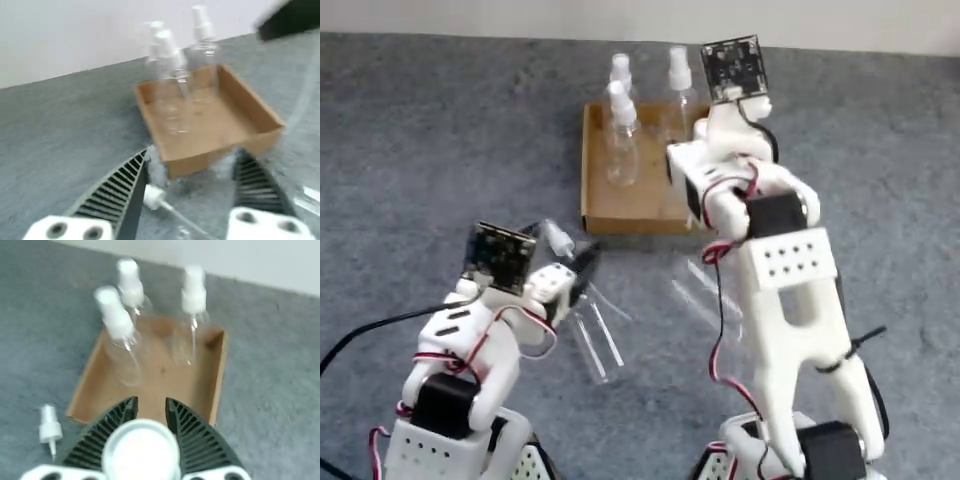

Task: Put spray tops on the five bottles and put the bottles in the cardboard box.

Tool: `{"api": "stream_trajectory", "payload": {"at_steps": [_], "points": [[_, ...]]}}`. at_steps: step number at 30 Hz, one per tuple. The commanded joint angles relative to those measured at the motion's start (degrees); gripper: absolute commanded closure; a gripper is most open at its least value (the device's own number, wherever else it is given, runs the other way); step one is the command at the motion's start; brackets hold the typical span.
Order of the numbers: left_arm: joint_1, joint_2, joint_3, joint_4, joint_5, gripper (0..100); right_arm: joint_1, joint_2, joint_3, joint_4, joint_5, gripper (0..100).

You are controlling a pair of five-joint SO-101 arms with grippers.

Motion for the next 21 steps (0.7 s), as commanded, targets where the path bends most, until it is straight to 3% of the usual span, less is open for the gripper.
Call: {"api": "stream_trajectory", "payload": {"at_steps": [1, 11, 16, 21], "points": [[-4.1, -0.3, -0.2, -1.4, -0.2, 89, 3.7, 0.1, -2.3, -1.8, 0.7, 99.5], [-4.1, 0.0, 1.9, -5.1, -0.4, 91, 19.4, 0.2, -0.7, 14.8, 14.4, 99.5], [-3.9, 0.0, 1.8, -5.1, -0.4, 91, 29.5, 0.5, 4.8, 8.8, 15.3, 99.5], [0.0, 4.5, 0.0, -4.7, -4.6, 91, 30.5, 0.8, 14.8, 4.0, 23.6, 99.5]]}}
